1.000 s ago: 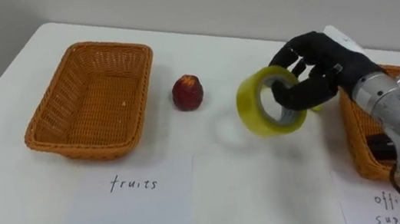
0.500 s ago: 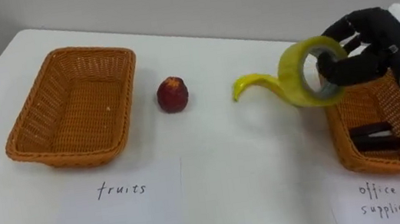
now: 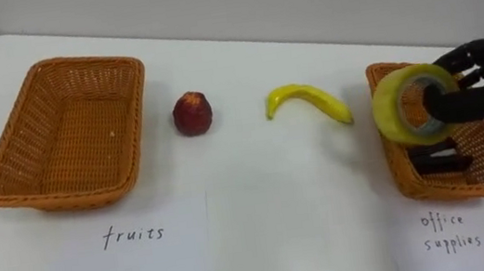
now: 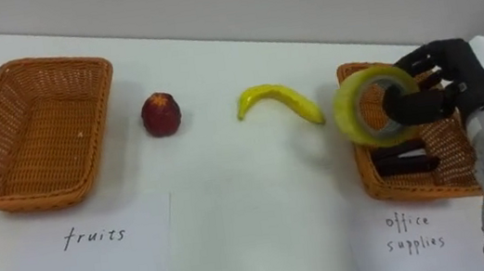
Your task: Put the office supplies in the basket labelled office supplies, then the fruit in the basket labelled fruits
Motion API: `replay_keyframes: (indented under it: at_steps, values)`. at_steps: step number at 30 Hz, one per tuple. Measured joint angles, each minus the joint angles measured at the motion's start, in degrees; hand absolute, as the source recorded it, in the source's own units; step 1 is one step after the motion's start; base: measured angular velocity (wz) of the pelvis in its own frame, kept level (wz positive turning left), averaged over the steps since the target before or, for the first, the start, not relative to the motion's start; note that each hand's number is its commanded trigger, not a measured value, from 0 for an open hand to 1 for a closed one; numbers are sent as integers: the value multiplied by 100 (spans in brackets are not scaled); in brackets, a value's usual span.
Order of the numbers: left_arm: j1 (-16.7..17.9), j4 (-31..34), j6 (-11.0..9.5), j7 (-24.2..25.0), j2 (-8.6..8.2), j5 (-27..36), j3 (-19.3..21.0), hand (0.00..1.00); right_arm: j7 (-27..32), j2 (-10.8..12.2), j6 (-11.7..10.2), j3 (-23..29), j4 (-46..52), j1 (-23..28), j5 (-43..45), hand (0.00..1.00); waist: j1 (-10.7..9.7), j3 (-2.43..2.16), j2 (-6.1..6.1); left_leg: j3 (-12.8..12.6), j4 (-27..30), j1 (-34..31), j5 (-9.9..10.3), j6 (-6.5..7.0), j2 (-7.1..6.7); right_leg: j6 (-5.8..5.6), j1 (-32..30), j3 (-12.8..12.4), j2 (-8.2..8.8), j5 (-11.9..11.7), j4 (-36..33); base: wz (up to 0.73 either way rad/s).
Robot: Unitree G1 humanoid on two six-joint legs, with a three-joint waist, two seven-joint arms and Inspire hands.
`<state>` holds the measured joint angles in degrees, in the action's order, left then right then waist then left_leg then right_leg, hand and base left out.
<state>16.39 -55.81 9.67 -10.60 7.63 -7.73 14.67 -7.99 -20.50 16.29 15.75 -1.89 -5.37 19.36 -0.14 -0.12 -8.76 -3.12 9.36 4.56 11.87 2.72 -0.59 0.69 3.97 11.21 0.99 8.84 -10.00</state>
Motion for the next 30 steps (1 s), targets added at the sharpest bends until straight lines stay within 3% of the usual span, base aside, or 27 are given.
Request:
replay_keyframes:
  at_steps: [6, 16, 18, 19, 20, 26, 30]
  values:
    - [-27, 8, -4, 7, 9, 92, 105, 0, 190, -43, -1, 256, -46, 0, -378, 100, -71, -4, 3, 0, 8, 4, -1, 0, -1, 0, 4, -4, -1, 0, 0, 0]
    - [-52, 72, -17, 14, 29, 89, 103, 0, 209, -50, -1, 359, -85, 97, -299, 100, -100, -4, 47, -96, 16, 2, -1, -1, 17, 0, -75, -42, -7, 0, -69, -4]
    - [-49, 69, -30, 16, 45, 68, 104, 0, 199, -50, -1, 359, -162, 97, -254, 61, -106, -7, 50, -99, 21, 17, -1, 0, 16, 0, -58, -43, -6, 0, -70, -2]
    - [-50, 69, -39, 17, 52, 70, 104, 0, 193, -50, -1, 359, -186, 97, -233, 11, -111, -8, 48, -100, 19, 21, -2, 0, 16, 0, -54, -42, -6, 0, -70, 0]
    - [-53, 69, -56, 18, 63, 77, 103, 0, 179, -50, -1, 359, -205, 97, -180, 0, -113, -7, 49, -101, 16, 24, -2, 0, 16, 0, -52, -43, -6, 0, -70, 0]
    - [-51, 68, -59, 12, 110, 69, 100, 0, 145, -50, -27, 335, -309, 97, -160, 0, -60, 21, 80, -109, -5, 101, -1, -2, 21, 1, 20, -47, -10, 0, -68, 0]
    - [-36, 69, -61, 5, 118, 65, 100, 0, 143, -50, -28, 339, -439, 97, -104, 0, -6, 9, 59, -145, -6, 102, -1, -1, 21, 1, 6, -96, -13, -1, -74, -5]
